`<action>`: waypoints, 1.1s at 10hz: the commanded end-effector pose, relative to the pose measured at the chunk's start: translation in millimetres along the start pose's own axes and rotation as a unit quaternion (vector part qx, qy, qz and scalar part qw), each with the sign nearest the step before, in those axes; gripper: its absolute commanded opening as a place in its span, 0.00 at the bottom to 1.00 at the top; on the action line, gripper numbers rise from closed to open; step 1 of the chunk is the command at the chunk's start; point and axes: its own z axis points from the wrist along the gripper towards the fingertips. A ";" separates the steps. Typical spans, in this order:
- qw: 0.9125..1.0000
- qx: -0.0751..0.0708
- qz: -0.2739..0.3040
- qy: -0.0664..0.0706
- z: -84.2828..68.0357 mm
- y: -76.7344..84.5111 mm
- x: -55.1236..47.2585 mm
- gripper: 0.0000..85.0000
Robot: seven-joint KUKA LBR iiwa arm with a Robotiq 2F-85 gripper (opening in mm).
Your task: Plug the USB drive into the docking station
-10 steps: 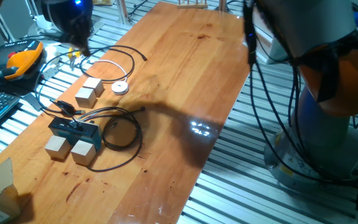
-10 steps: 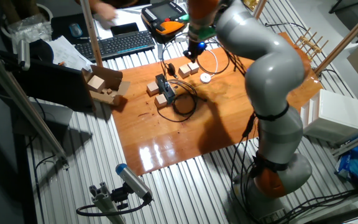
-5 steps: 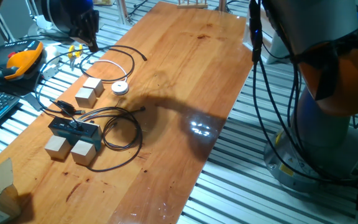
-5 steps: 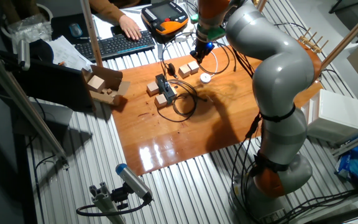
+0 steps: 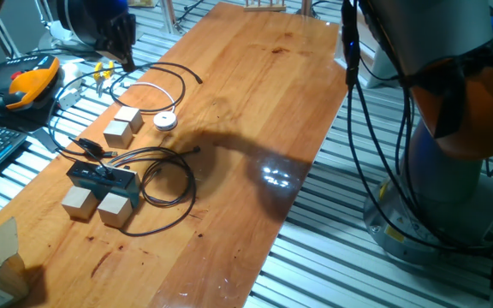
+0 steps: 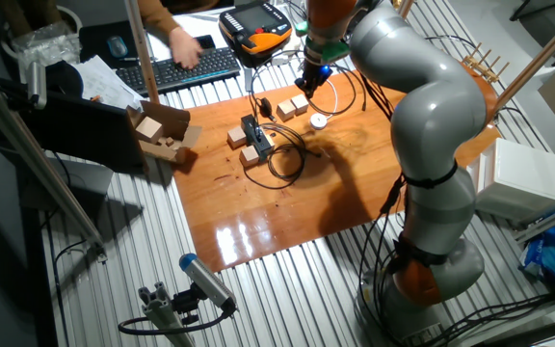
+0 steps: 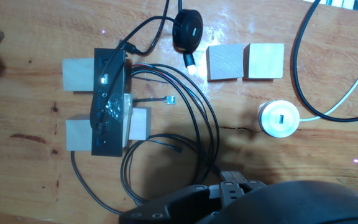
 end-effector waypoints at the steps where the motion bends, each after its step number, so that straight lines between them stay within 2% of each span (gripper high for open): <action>1: 1.000 0.000 0.000 0.000 0.0 0.1 -0.1 0.00; 6: 1.000 -0.001 -0.001 -0.001 -2.3 2.6 -0.8 0.00; 11: 1.000 -0.003 -0.001 0.006 -3.8 3.6 0.0 0.00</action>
